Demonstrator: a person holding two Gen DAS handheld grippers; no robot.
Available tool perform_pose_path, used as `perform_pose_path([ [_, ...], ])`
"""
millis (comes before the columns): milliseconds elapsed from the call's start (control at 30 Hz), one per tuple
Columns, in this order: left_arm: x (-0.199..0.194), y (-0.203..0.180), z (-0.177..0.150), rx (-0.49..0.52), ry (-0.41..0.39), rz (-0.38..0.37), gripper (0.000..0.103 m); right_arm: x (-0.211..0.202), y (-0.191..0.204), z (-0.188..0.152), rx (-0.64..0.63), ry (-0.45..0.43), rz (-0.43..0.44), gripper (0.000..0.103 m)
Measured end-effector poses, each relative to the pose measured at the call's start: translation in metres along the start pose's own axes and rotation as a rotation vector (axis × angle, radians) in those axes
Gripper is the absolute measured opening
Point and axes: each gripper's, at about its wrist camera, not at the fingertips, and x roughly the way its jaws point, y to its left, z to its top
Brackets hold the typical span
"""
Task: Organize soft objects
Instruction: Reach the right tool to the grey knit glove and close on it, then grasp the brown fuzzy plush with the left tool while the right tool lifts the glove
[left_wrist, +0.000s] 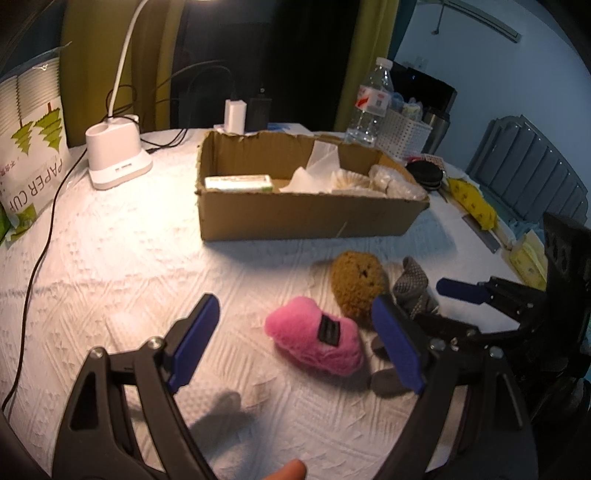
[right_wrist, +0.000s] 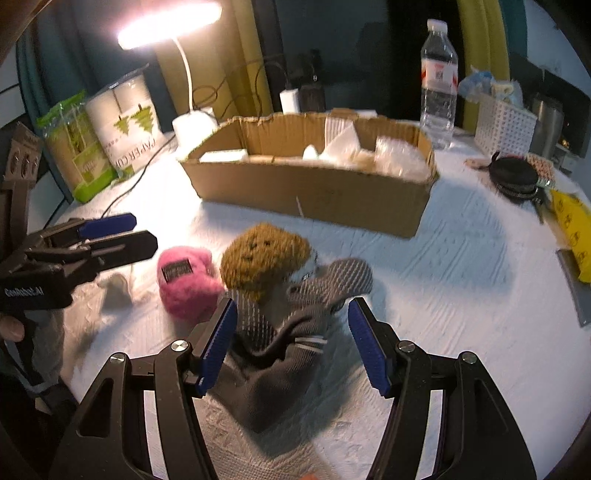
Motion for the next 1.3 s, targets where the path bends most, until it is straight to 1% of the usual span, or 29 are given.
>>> perform_pose_path([
  [133,0.005,-0.004,0.000,0.006,0.016,0.013,0.086,0.012,-0.002,-0.007,0.004,0.034,0.000,0.066],
  [200,0.007,-0.008,0.001,0.015,0.024,0.019,0.086,0.018,-0.002,-0.010,0.002,0.053,0.012,0.061],
  [233,0.009,-0.010,0.002,0.018,0.027,0.021,0.086,0.020,-0.002,-0.011,-0.002,0.056,0.013,0.054],
  [300,0.012,-0.015,0.004,0.024,0.034,0.027,0.086,0.019,-0.002,-0.011,-0.013,0.051,0.019,0.034],
  [333,0.013,-0.017,0.005,0.028,0.036,0.029,0.086,0.018,-0.004,-0.011,-0.010,0.043,0.029,0.027],
  [500,0.022,-0.032,0.010,0.052,0.053,0.037,0.086,0.011,-0.020,-0.013,0.013,0.016,0.044,0.025],
  [767,0.044,-0.056,0.017,0.082,0.090,0.049,0.086,-0.011,-0.061,-0.016,0.079,-0.038,0.006,0.025],
  [1000,0.069,-0.070,0.021,0.102,0.135,0.070,0.086,-0.019,-0.093,-0.022,0.138,-0.062,0.003,0.026],
  [1167,0.086,-0.074,0.018,0.121,0.177,0.096,0.086,-0.021,-0.103,-0.023,0.163,-0.071,0.018,0.026],
  [1300,0.094,-0.073,0.017,0.125,0.199,0.089,0.085,-0.020,-0.106,-0.022,0.173,-0.075,0.025,0.026],
])
